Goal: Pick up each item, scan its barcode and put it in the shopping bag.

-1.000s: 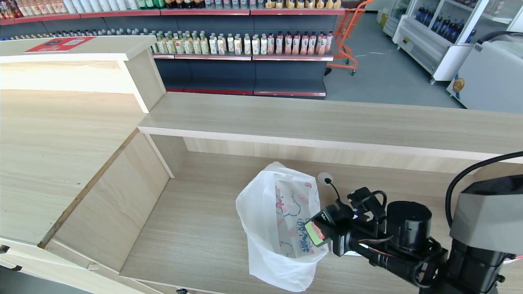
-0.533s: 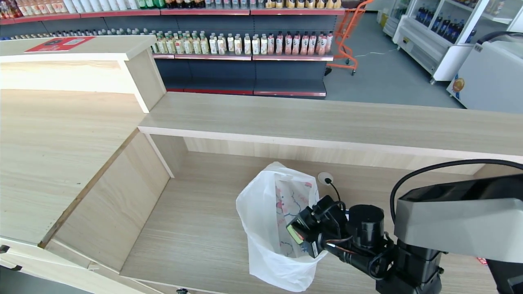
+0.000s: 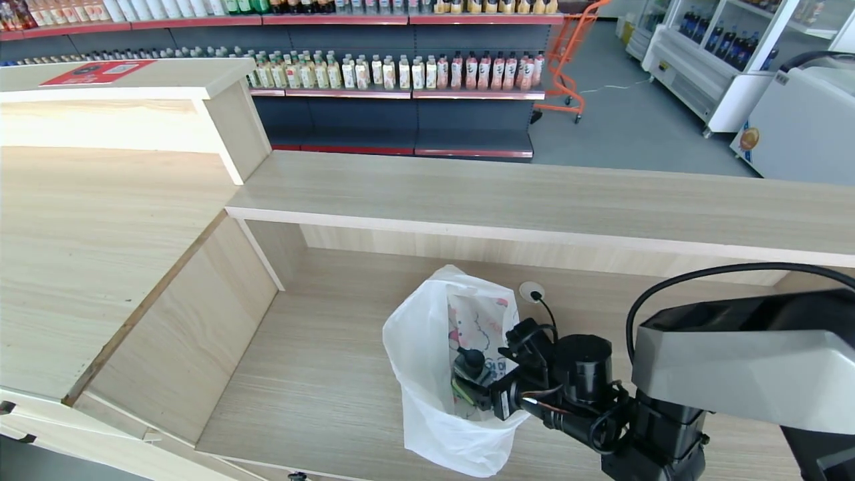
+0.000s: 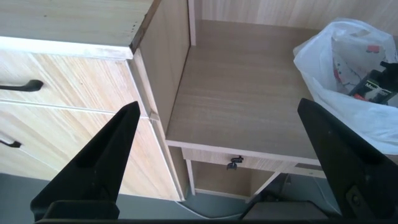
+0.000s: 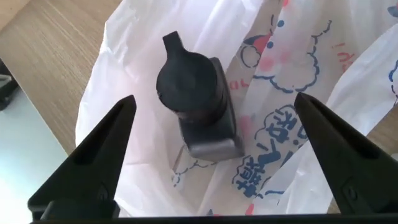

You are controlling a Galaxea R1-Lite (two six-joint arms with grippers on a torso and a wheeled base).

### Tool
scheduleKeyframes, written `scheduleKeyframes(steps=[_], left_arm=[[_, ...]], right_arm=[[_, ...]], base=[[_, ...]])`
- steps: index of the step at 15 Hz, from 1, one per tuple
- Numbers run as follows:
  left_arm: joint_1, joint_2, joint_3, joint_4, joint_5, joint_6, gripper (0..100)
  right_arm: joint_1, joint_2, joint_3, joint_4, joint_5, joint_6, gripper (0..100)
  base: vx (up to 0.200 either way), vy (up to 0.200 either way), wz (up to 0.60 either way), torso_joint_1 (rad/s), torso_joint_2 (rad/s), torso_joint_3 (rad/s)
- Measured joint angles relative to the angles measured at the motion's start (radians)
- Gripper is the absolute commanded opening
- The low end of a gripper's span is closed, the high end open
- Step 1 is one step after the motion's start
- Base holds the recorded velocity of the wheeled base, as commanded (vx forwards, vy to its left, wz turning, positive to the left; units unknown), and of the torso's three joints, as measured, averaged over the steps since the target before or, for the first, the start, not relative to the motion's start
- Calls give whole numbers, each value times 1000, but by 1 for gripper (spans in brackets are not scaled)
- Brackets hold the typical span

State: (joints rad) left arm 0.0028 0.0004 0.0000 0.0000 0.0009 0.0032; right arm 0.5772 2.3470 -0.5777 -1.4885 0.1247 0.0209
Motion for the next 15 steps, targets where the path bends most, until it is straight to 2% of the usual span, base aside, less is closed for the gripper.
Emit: scheduleKeyframes(steps=[3, 7, 9, 12, 14, 15], left_arm=[[0, 0, 0, 0, 0, 0, 100], [0, 0, 0, 0, -1, 0, 100], [0, 0, 0, 0, 0, 0, 100], [0, 0, 0, 0, 0, 0, 100], [0, 0, 0, 0, 0, 0, 100], [0, 0, 0, 0, 0, 0, 100]], right_arm=[[-13, -173, 46, 171, -1, 188, 100], [-50, -584, 93, 557, 2, 340, 100], [-111, -791, 106, 790, -2, 335, 100], [-273, -1022, 120, 1040, -5, 240, 100], [-324, -1132, 122, 1169, -4, 227, 100], [-337, -1168, 123, 1188, -4, 225, 100]], base=[[0, 0, 0, 0, 0, 0], [0, 0, 0, 0, 0, 0], [0, 0, 0, 0, 0, 0], [0, 0, 0, 0, 0, 0], [0, 0, 0, 0, 0, 0], [0, 0, 0, 0, 0, 0]])
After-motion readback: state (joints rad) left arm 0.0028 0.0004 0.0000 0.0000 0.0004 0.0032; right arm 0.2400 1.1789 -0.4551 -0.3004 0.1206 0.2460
